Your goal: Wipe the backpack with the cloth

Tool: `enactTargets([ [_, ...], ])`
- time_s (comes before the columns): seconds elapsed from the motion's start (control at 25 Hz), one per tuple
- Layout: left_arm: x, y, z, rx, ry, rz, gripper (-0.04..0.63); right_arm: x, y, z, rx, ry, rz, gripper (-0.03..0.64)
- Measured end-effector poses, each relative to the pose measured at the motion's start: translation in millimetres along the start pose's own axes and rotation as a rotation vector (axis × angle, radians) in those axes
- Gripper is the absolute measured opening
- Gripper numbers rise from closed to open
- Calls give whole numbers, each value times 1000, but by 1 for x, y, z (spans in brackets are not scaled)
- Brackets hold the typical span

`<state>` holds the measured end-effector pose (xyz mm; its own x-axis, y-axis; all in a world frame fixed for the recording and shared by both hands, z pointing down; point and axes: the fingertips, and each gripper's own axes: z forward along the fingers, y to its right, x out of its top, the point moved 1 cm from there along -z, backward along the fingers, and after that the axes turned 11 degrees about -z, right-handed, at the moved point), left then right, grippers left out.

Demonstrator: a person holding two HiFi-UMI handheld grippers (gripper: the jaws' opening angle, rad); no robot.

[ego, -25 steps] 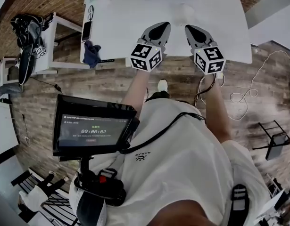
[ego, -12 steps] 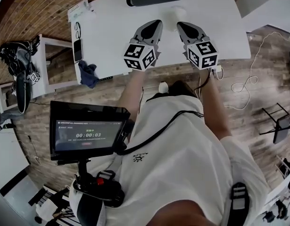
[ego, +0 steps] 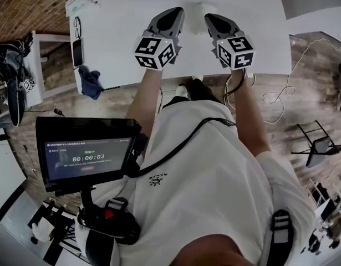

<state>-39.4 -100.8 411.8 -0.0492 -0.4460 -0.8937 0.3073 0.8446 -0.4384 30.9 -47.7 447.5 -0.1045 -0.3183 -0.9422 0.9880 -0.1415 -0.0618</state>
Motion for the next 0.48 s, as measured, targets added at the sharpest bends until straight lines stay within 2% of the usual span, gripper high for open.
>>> enactTargets([
  [0.28, 5, -21, 28, 84, 19, -4, 2, -24, 29, 27, 57, -53, -5, 3],
  [0.48, 0, -26, 20, 113, 11, -16, 0, -39, 25, 35, 69, -98, -12, 3],
])
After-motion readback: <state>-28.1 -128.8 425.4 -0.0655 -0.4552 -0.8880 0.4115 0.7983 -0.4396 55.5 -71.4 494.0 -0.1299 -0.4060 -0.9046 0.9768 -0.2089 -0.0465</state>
